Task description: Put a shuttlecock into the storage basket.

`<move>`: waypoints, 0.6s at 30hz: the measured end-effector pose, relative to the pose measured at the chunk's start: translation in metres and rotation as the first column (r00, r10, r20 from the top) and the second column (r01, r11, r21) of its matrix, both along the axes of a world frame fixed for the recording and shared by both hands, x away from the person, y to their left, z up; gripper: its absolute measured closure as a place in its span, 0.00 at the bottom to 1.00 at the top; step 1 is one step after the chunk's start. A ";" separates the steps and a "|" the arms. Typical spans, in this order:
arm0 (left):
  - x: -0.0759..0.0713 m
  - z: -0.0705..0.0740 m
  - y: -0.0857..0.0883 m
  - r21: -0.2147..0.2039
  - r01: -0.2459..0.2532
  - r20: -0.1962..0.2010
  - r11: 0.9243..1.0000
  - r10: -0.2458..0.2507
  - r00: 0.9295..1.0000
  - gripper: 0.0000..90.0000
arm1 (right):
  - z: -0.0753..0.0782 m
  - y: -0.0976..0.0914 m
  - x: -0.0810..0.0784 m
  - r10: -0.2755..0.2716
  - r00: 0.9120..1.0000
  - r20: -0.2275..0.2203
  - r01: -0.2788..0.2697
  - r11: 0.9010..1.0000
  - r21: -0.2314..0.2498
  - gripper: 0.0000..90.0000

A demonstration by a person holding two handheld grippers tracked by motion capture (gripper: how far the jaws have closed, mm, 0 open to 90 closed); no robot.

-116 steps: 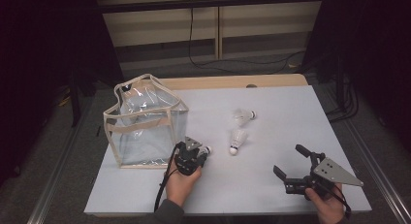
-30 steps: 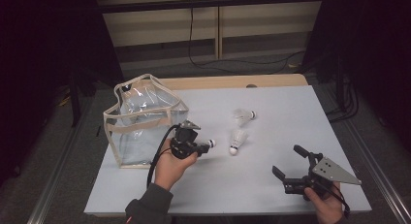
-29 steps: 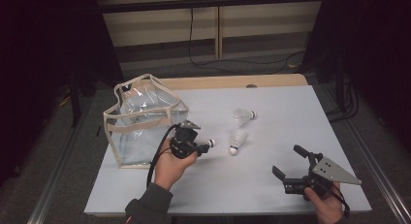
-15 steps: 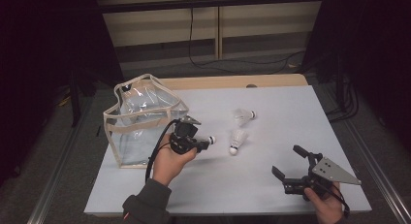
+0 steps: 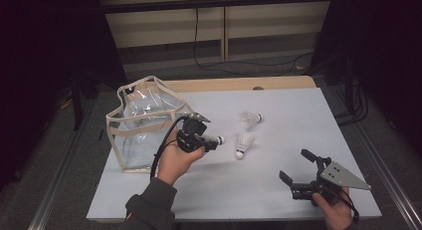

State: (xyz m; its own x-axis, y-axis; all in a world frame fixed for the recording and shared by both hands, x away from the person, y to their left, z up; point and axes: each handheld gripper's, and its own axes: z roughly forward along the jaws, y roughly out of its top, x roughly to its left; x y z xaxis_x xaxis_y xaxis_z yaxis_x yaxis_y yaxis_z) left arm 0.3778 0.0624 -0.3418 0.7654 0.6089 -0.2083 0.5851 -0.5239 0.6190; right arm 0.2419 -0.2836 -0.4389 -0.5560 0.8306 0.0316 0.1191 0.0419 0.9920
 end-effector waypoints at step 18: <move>0.003 0.017 -0.003 0.003 0.015 0.005 1.000 -0.015 1.000 0.97 | 0.000 0.000 0.000 0.001 1.000 0.000 -0.001 1.000 0.000 0.00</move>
State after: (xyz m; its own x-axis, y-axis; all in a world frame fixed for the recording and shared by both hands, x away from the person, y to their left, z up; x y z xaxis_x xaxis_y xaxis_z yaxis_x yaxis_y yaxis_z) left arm 0.3806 0.0597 -0.3249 0.7756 0.5977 -0.2028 0.5741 -0.5347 0.6201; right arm 0.2419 -0.2836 -0.4388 -0.5564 0.8303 0.0321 0.1193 0.0416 0.9920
